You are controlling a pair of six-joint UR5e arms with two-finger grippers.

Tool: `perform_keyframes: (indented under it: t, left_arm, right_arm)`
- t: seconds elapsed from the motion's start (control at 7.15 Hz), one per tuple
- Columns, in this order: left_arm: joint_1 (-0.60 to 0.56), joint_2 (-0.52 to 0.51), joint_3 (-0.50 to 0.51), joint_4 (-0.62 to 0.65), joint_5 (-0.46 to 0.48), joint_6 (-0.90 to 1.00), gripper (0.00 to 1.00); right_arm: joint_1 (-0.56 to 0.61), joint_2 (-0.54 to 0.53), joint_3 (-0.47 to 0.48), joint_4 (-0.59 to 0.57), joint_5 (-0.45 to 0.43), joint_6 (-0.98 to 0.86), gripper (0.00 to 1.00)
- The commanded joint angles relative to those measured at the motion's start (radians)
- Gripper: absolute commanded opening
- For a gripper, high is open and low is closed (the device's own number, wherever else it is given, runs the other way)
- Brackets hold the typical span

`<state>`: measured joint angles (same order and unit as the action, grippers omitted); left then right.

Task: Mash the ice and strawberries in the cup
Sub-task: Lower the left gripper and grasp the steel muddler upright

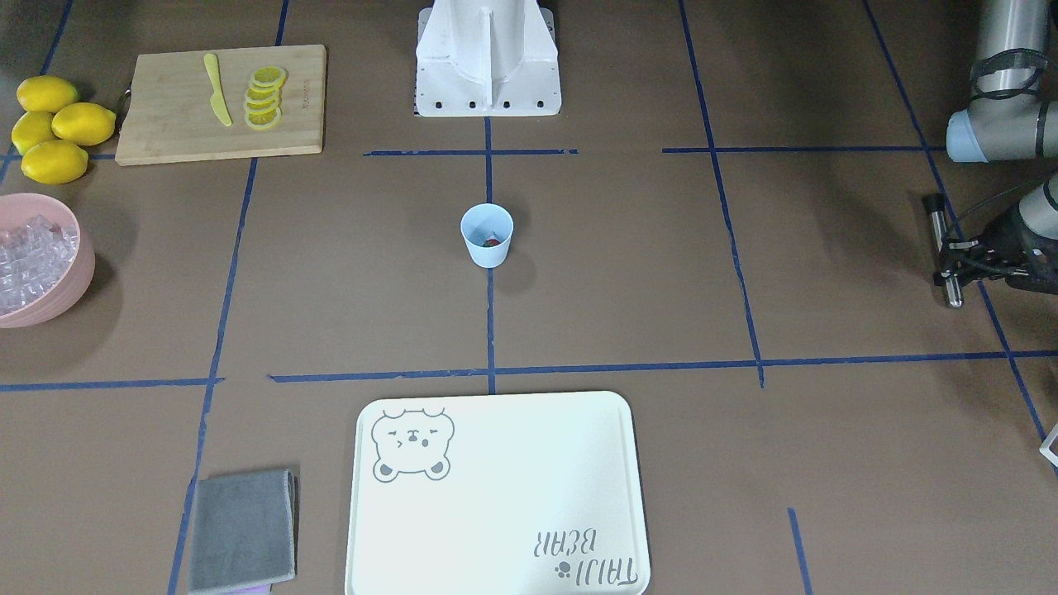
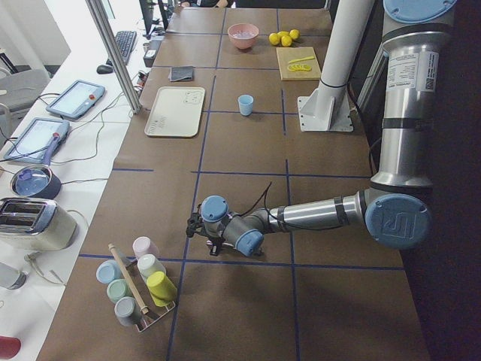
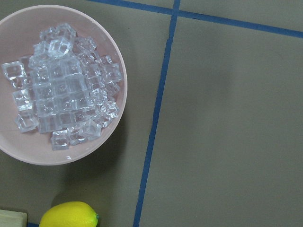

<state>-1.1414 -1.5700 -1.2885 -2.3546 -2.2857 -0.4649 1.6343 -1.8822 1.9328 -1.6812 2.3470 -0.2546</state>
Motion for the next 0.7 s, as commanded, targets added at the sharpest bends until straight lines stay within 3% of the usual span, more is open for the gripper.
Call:
perform_keyframes:
  t: [0.0,0.28,0.56]
  left_arm:
    - [0.000,-0.019,-0.069,-0.002,0.003,0.000,0.04]
    - [0.000,-0.025,-0.206,-0.047,0.002,0.093,0.07]
    - [0.062,-0.152,-0.232,-0.252,-0.006,0.152,0.12]
  right_arm:
    - [0.001,0.000,0.000,0.000,0.000,0.000,0.99]
    - [0.001,0.000,0.003,0.000,0.002,0.002,0.99]
    - [-0.001,0.002,0.003,0.000,0.002,0.002,0.99]
